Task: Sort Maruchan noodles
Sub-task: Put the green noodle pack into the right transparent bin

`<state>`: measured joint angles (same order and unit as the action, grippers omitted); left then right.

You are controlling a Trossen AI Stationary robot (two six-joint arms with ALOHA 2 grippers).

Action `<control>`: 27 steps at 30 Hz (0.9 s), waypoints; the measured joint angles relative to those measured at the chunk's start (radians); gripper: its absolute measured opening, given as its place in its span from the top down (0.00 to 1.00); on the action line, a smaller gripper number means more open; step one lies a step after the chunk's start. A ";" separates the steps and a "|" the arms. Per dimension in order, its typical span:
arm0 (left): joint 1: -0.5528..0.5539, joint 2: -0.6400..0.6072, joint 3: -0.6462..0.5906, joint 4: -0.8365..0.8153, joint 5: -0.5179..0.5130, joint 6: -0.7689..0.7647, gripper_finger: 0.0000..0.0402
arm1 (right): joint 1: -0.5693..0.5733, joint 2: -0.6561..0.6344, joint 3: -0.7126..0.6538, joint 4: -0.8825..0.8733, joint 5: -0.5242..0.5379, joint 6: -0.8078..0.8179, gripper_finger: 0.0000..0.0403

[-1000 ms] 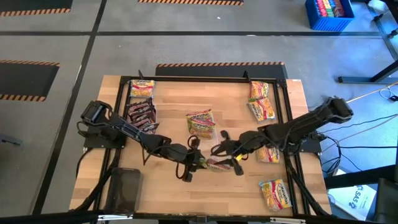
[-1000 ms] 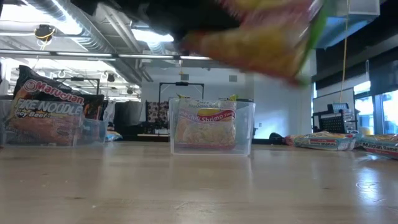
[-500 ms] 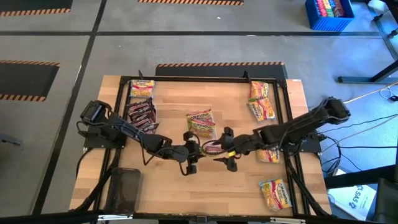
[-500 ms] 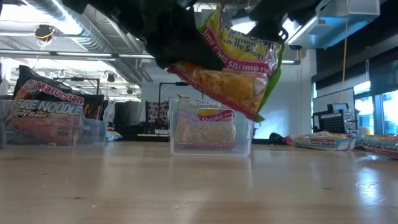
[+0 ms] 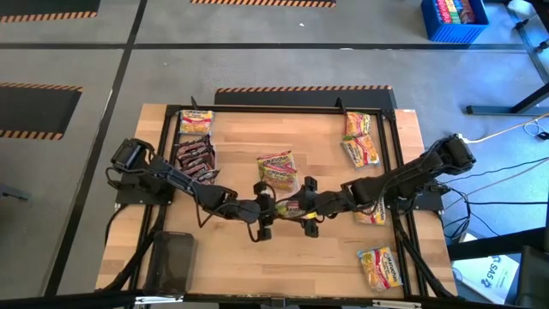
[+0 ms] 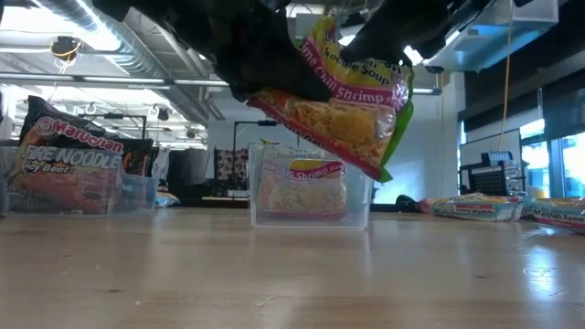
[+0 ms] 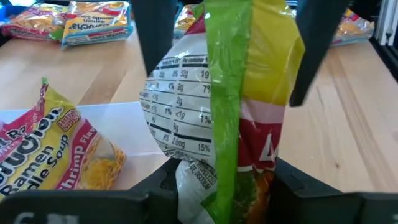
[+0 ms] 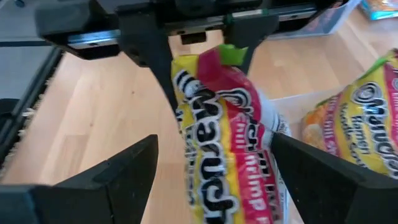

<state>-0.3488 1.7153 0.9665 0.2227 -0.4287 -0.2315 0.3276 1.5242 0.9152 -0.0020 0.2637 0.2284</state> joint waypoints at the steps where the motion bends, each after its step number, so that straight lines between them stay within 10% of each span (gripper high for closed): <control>1: -0.002 0.000 0.000 -0.004 0.001 0.002 0.71 | 0.000 -0.005 0.000 -0.004 0.007 0.000 0.21; 19: -0.021 0.000 0.002 0.054 -0.017 0.051 0.71 | -0.002 0.051 0.045 -0.045 -0.066 0.014 0.22; 27: -0.020 0.000 0.002 0.045 -0.024 0.058 0.70 | -0.002 0.055 0.071 -0.054 -0.076 -0.022 0.52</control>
<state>-0.3691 1.7153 0.9680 0.2679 -0.4525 -0.1731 0.3260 1.5795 0.9864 -0.0559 0.1877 0.2060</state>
